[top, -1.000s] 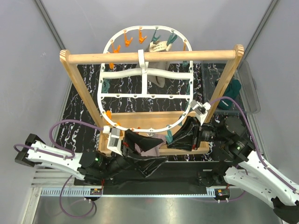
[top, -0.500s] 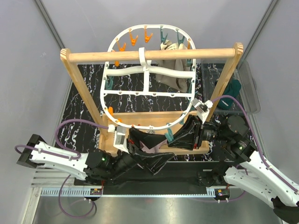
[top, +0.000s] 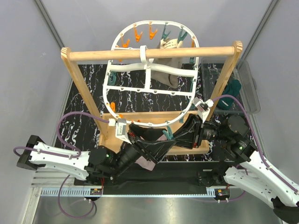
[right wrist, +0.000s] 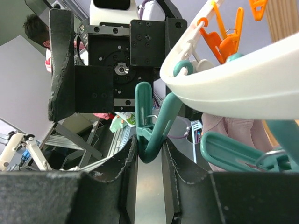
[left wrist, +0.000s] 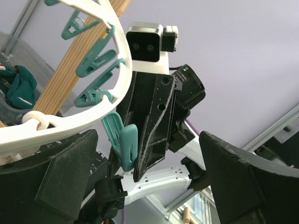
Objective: Clip the socks to the hanger
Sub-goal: Open the clamp at the hanger.
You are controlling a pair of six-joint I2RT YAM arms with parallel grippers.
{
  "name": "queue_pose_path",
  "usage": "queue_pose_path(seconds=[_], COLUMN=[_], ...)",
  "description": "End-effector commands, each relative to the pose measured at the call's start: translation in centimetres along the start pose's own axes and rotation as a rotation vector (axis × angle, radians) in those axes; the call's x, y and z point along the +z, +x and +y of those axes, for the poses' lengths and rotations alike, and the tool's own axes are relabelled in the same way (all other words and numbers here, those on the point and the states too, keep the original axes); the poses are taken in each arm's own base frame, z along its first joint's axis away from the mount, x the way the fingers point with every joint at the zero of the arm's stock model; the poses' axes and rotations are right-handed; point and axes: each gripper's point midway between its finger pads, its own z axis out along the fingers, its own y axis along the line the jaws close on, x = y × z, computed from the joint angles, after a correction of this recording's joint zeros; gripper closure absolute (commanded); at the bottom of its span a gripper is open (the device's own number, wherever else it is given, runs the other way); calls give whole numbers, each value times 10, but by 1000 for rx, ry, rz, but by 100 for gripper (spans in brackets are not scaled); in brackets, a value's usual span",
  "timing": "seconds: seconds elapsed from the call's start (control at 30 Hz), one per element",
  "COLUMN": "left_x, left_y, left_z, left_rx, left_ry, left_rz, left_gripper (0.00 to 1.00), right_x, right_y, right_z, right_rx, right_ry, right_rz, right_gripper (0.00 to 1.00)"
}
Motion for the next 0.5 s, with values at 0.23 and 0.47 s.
queue_pose_path(seconds=[0.23, 0.47], left_x=[23, 23], left_y=[-8, -3], left_z=[12, 21], left_rx=[-127, -182], left_ry=[-87, -122], left_rz=[-54, -63], left_gripper=[3, 19], right_x=[-6, -5], right_y=[3, 2], right_z=[31, 14], right_rx=[16, -46], right_ry=[-112, -29], right_rz=[37, 23], right_gripper=[90, 84])
